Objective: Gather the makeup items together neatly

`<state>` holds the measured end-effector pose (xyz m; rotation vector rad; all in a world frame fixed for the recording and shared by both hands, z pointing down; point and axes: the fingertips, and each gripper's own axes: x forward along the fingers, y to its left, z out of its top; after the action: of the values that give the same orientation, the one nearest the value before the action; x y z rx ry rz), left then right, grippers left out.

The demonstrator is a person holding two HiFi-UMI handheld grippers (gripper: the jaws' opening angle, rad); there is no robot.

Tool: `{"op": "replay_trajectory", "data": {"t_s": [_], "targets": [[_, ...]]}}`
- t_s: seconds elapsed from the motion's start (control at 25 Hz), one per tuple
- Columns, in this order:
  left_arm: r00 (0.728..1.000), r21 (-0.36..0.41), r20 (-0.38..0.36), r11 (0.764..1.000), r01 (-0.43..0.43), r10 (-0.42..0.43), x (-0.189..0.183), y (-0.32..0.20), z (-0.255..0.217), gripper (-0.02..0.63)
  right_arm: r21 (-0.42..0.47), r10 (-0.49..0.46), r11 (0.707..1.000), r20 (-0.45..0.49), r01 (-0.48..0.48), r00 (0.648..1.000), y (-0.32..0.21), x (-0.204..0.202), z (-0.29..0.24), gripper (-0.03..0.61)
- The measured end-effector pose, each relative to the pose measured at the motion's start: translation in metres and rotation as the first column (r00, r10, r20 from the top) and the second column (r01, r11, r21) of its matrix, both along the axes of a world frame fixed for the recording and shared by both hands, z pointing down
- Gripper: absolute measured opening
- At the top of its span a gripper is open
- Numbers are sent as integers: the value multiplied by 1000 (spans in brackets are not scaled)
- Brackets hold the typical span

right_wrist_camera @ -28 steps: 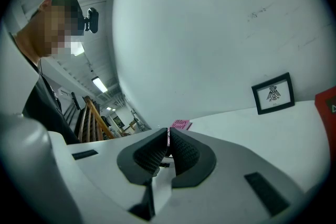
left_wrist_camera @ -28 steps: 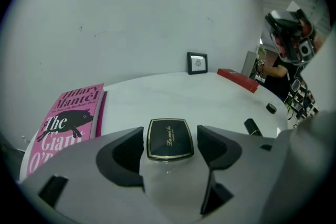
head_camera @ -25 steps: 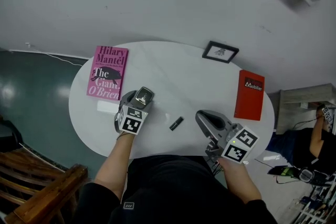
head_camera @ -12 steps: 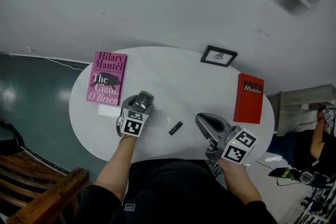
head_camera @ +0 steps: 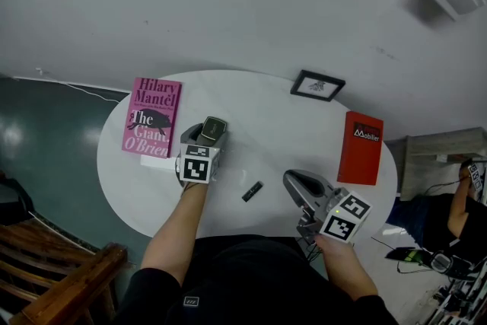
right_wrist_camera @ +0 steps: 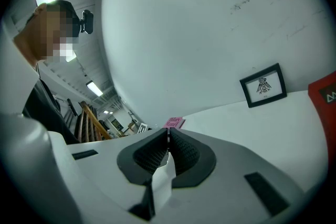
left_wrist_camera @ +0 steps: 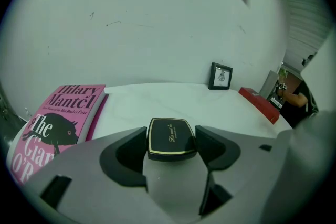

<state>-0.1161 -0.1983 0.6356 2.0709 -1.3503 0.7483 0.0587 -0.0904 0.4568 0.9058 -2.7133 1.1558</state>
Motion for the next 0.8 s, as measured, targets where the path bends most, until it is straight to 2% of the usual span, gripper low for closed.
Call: {"op": "replay_trajectory", "data": {"t_s": [0.32, 0.68, 0.72, 0.76, 0.8], "targets": [[999, 53, -34, 998, 16, -14, 7, -14, -18, 293, -12, 13, 1000, 3, -13, 1000, -8, 8, 5, 37], [984, 77, -41, 981, 176, -173, -11, -40, -10, 283, -17, -3, 1000, -4, 3, 1000, -4, 4, 6, 37], [980, 88, -38, 976, 198, -196, -13, -43, -10, 124, -18, 1, 1000, -6, -1, 1000, -4, 5, 6, 37], [977, 99, -33, 972, 211, -209, -14, -46, -10, 63, -19, 7, 1000, -8, -7, 1000, -3, 6, 7, 37], [977, 105, -26, 972, 211, -209, -13, -48, -9, 63, -21, 13, 1000, -9, -14, 1000, -3, 9, 7, 37]]}}
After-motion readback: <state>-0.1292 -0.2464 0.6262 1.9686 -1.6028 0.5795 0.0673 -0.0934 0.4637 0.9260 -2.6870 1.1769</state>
